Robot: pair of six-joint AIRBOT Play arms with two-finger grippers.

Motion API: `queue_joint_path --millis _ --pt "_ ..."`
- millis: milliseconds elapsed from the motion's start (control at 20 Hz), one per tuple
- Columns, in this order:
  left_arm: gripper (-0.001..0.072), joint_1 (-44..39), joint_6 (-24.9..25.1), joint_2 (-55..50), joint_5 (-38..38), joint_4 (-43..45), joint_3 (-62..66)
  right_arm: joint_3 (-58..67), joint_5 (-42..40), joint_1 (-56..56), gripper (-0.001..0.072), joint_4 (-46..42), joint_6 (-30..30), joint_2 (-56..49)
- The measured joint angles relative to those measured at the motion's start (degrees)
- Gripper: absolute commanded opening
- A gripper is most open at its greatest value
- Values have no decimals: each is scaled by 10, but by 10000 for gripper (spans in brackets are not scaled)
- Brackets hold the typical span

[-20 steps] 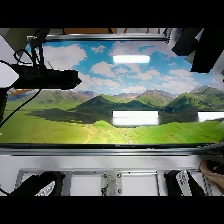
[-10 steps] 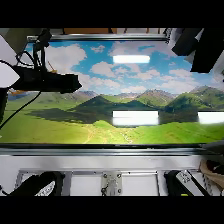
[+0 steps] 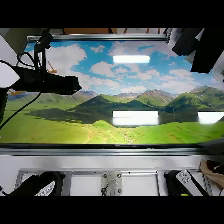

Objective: Fold the clothes and pants, and hang the long-sleeved shirts on hangers.

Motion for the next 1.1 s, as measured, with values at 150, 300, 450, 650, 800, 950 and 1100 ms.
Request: queue_joint_path --millis 150,300,450,650,800,950,1100 --pt "11 0 0 0 5 0 0 -35 -9 2 20 11 -20 28" --pt "12 0 2 0 12 0 0 -71 -20 4 332 16 -29 61" --pt "12 0 4 0 15 0 0 -104 -17 5 649 20 -33 96" --pt "12 0 7 0 17 0 0 -128 -10 36 649 33 -35 152" --pt "12 0 9 0 17 0 0 -134 26 105 649 35 -43 194" --pt "12 0 11 0 18 0 0 -137 72 218 649 37 -53 217" --pt "12 0 13 0 19 0 0 -151 93 377 649 39 -56 215"
